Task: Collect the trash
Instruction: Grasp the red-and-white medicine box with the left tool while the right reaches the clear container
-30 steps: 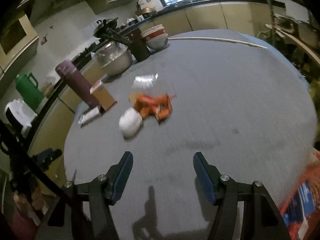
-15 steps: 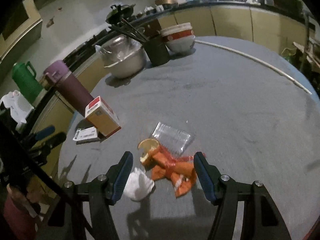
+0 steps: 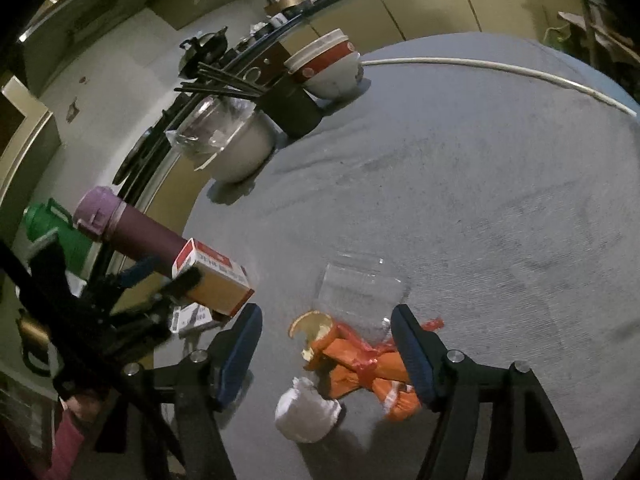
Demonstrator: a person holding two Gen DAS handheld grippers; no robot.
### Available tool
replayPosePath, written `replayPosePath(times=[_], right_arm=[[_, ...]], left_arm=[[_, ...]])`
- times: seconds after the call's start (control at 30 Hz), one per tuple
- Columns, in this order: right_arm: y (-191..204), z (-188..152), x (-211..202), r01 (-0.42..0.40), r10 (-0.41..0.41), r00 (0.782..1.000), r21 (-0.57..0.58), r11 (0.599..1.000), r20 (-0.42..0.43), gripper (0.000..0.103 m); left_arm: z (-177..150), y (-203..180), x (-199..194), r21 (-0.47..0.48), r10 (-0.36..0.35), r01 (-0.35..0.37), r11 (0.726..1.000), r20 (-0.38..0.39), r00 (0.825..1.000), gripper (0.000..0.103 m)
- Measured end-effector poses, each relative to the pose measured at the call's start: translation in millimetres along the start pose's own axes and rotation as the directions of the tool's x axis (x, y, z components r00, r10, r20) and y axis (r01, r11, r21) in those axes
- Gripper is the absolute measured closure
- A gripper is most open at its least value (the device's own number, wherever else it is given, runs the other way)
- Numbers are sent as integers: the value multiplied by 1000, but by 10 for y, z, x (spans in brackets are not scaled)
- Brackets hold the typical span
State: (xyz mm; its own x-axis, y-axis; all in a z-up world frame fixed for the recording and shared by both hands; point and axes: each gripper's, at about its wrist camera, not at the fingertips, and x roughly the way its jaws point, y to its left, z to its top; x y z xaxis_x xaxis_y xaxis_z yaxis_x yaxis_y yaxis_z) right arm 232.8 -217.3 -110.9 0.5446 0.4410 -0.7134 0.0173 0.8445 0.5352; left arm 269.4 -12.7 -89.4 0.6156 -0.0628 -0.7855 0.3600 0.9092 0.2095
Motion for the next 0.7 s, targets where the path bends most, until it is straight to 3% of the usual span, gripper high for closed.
replayPosePath(times=[0.17,0.23,0.27,0.53,0.7], right_arm=[[108,52,144,84,-84,996,6,996,-11,32],[153,71,215,129,-128,992,15,992,-17,32],[164,69,237,139,-139,990,19,990,-18,32],[283,73,503,279,-279,960,8,960,-35,30],[223,59,492,251,-251,968,2,968,22,31]], left_arm=[[-65,4,14,8,-32,31,999,38,999,26],[-70,-21,6,23,-16,15,1000,55,998,44],[-74,-36,4,32,-4,2,999,59,998,45],[-173,-30,-90,32,-36,33,999,99,994,48],[-266,-7,-278,13,-75,74,997,126,989,48]])
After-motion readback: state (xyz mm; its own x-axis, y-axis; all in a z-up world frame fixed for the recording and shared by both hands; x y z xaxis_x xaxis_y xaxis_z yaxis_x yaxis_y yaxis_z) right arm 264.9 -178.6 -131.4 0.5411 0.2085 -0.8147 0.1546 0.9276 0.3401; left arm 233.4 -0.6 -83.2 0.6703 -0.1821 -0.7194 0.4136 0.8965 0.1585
